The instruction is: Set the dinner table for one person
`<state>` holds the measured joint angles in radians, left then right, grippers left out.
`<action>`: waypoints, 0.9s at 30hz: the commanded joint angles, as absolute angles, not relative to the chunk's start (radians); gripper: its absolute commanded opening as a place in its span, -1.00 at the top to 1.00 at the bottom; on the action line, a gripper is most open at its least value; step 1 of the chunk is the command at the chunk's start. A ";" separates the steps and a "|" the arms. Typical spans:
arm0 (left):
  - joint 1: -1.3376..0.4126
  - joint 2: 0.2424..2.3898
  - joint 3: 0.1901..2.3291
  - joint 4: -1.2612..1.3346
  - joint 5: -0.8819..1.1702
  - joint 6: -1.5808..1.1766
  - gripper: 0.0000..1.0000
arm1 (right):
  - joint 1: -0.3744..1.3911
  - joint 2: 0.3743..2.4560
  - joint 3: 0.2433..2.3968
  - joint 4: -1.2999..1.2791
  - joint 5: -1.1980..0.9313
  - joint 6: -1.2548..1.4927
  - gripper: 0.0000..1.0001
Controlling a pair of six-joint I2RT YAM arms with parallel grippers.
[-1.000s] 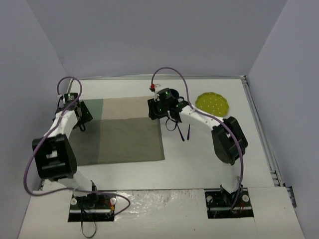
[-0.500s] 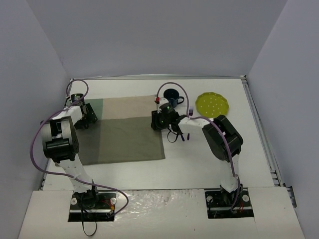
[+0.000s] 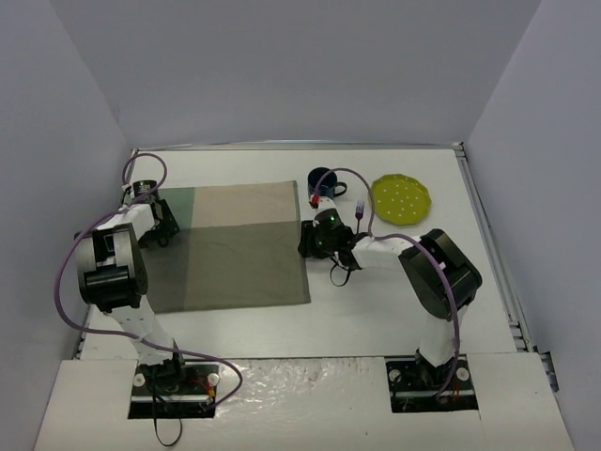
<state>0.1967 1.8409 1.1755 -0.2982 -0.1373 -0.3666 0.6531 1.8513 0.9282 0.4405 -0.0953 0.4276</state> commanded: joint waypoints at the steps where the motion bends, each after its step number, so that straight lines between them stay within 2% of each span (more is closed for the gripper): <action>1: 0.199 1.782 1.137 -0.355 -0.204 -0.329 -0.30 | 0.717 1.802 0.896 0.272 -0.060 0.440 0.24; 6: 0.199 1.740 1.132 -0.341 -0.199 -0.304 -0.30 | 0.788 1.769 0.925 0.218 -0.016 0.419 0.22; 14: 0.185 1.627 1.191 -0.326 -0.138 -0.310 -0.34 | 0.766 1.727 1.132 0.115 0.137 0.304 0.01; 20: 0.169 1.559 1.225 -0.326 -0.104 -0.309 -0.54 | 0.752 1.843 1.261 0.100 0.118 0.281 -0.02; 27: 0.170 1.663 1.259 -0.246 -0.077 -0.319 -0.73 | 0.733 2.003 1.422 0.098 0.155 0.254 -0.05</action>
<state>0.1692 1.6093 1.2056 -0.3134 -0.0979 -0.3191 0.7454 1.9400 1.3373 0.1076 0.0920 0.2826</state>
